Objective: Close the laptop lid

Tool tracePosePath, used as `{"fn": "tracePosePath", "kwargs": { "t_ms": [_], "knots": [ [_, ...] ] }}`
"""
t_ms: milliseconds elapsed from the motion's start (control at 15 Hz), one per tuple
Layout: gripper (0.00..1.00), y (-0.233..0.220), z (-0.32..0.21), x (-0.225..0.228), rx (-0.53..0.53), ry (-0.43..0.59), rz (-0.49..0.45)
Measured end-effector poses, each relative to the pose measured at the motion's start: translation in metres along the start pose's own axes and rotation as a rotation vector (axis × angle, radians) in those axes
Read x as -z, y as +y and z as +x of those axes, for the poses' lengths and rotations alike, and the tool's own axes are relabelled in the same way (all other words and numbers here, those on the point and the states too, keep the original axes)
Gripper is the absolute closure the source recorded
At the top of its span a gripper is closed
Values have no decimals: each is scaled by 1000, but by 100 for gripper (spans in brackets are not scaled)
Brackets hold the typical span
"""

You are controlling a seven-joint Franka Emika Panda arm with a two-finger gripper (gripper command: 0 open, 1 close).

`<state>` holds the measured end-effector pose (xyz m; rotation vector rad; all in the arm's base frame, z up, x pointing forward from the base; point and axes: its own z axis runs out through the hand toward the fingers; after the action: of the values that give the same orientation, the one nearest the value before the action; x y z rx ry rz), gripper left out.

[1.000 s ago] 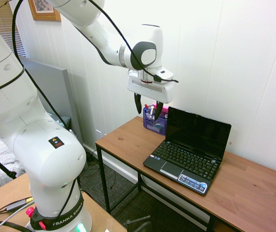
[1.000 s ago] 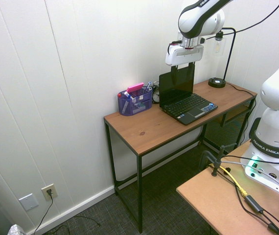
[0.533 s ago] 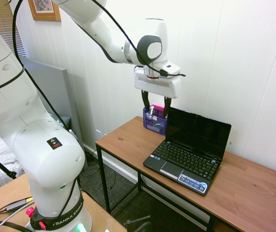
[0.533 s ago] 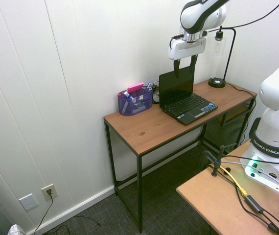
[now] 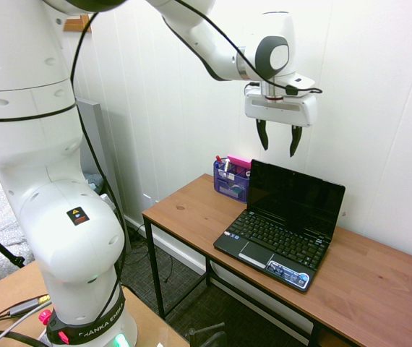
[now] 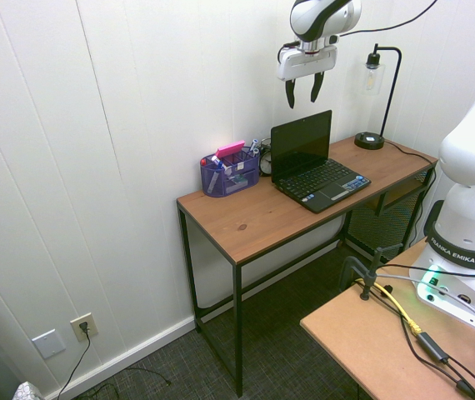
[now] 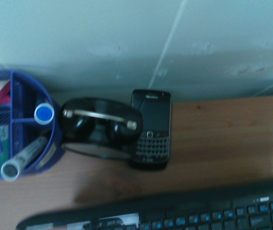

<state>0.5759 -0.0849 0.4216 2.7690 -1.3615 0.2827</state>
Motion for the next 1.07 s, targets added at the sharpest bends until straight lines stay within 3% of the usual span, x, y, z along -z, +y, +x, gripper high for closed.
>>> {"fn": "tracePosePath", "kwargs": {
  "t_ms": [600,1067],
  "knots": [
    [100,-18,49,-58,-74,-57,-5],
    [100,-8,49,-90,-93,-111,-48]
  ]
}}
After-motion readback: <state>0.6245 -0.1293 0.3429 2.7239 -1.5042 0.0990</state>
